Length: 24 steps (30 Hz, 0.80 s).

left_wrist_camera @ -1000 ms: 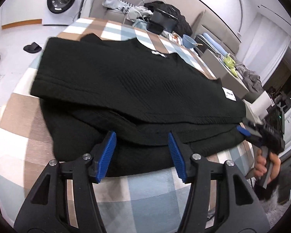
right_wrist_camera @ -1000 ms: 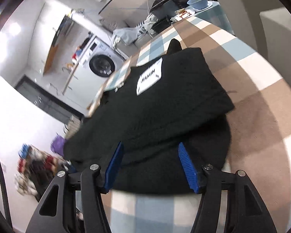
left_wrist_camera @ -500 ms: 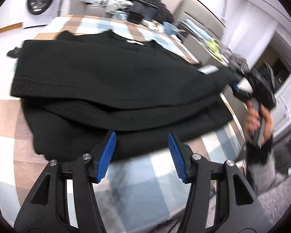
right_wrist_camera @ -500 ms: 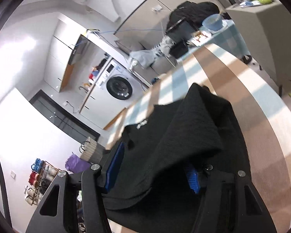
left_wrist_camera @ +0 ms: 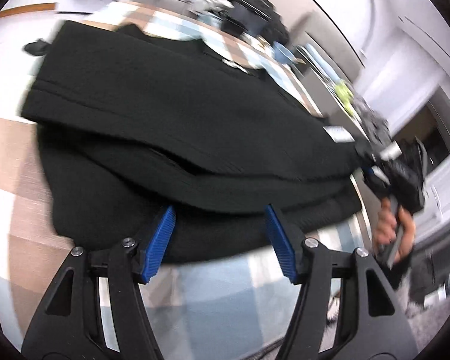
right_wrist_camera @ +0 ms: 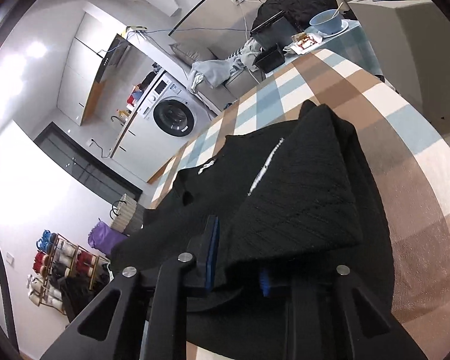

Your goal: Fold small clothes

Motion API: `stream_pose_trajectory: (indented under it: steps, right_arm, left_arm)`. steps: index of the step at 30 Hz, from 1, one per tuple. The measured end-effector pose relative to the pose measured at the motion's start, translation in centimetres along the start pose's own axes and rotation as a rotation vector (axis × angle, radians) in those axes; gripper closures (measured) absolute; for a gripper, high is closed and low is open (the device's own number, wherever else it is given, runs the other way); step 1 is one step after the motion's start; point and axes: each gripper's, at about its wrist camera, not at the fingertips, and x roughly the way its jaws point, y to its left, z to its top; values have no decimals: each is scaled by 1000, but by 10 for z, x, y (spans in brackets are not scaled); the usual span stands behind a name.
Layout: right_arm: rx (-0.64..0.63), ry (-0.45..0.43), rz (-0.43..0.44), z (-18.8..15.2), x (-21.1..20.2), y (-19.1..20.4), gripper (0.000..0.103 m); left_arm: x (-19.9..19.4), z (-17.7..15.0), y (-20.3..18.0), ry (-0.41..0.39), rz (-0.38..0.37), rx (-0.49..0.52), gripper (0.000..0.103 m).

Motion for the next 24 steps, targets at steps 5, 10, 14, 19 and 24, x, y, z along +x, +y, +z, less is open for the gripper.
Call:
stream_pose_trajectory:
  steps: [5, 10, 14, 19, 24]
  right_arm:
    - [32, 19, -7, -2, -1, -6, 78]
    - [54, 25, -17, -4, -1, -10, 78]
    - [47, 19, -26, -3, 0, -10, 78]
    - [27, -11, -19, 2, -1, -6, 90]
    - [16, -29, 9, 26, 3, 2, 90]
  left_arm:
    - [-6, 13, 23, -44, -63, -118, 44]
    - [-8, 35, 28, -142, -17, -148, 44]
    - [0, 57, 43, -191, 54, -216, 47]
    - [7, 78, 58, -222, 104, -242, 96]
    - [-5, 106, 49, -281, 110, -191, 96]
